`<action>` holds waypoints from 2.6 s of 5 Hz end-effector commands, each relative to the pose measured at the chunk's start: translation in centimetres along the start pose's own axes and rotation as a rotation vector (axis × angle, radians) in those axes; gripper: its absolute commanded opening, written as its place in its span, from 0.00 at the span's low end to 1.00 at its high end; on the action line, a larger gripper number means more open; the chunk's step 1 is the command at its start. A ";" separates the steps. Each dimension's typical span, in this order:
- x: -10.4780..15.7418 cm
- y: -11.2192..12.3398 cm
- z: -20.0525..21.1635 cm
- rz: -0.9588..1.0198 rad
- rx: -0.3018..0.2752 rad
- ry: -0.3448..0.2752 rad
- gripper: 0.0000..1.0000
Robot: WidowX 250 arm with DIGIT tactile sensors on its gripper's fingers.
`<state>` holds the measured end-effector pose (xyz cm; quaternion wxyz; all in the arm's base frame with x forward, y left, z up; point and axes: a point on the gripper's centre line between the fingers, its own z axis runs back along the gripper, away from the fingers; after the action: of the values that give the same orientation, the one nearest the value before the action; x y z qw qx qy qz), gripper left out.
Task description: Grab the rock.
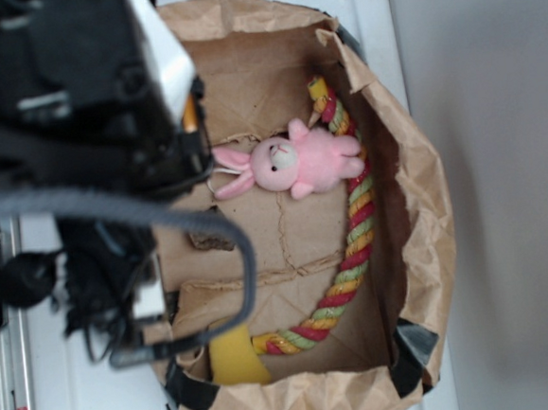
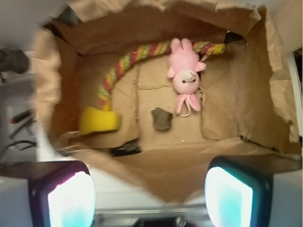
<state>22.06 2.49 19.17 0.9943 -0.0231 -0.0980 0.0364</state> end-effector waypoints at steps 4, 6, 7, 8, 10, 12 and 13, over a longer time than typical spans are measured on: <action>1.2 0.2 -5.8 0.022 -0.044 0.055 1.00; 0.8 -0.6 -6.9 0.146 -0.117 0.022 1.00; 2.2 -1.1 -9.3 0.239 -0.089 0.005 1.00; 3.2 -1.6 -11.1 0.252 -0.067 0.009 1.00; 4.6 -0.8 -14.3 0.269 -0.030 0.023 1.00; 3.3 -0.4 -16.3 0.172 0.057 0.030 1.00; 3.4 0.6 -17.0 0.181 0.106 0.037 1.00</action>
<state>28.03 2.95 2.70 0.9890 0.0189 -0.0645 0.1316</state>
